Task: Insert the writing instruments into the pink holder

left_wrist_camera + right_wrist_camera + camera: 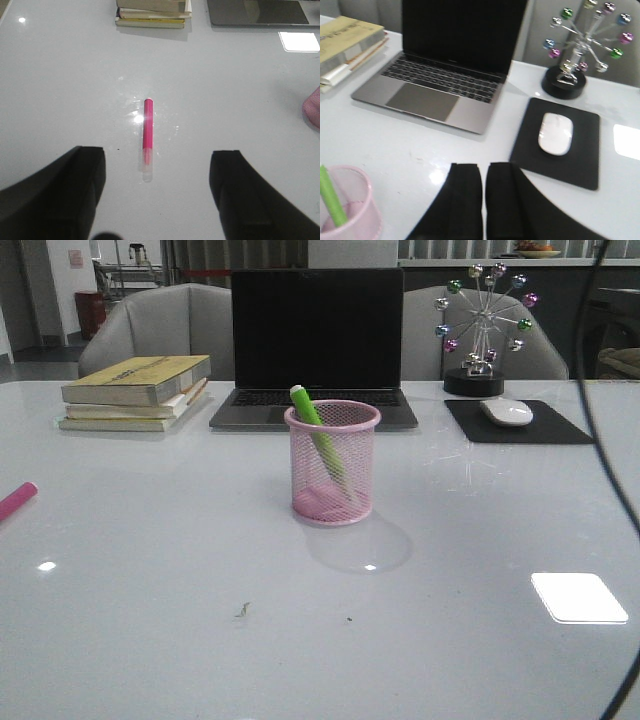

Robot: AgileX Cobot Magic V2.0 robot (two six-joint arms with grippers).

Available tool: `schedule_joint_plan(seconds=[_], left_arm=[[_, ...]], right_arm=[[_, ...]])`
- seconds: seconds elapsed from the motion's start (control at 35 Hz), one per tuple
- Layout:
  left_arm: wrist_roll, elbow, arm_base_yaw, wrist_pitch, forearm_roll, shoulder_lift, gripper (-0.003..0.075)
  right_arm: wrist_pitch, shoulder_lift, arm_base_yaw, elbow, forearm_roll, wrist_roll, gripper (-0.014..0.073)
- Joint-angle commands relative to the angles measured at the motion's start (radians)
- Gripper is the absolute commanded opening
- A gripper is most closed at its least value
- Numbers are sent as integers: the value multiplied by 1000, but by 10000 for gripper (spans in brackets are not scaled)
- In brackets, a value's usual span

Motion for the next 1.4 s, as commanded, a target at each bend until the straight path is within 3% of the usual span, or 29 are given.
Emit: schedule_joint_plan(seconds=[0.0, 0.17, 0.49, 0.77, 1.37], left_arm=[[-4, -34, 0, -71, -10, -11, 499], [-4, -34, 0, -71, -10, -11, 499], [-4, -34, 0, -71, -10, -11, 499], [-4, -34, 0, -71, -10, -11, 499], [-4, -34, 0, -71, -10, -11, 499]], right_arm=[[81, -108, -71, -29, -54, -9, 197], [161, -254, -142, 30, -70, -8, 197], [8, -421, -145, 322, -70, -7, 197], [-33, -467, -145, 479, -70, -7, 197], [-8, -467, -145, 519, -66, 55, 197]])
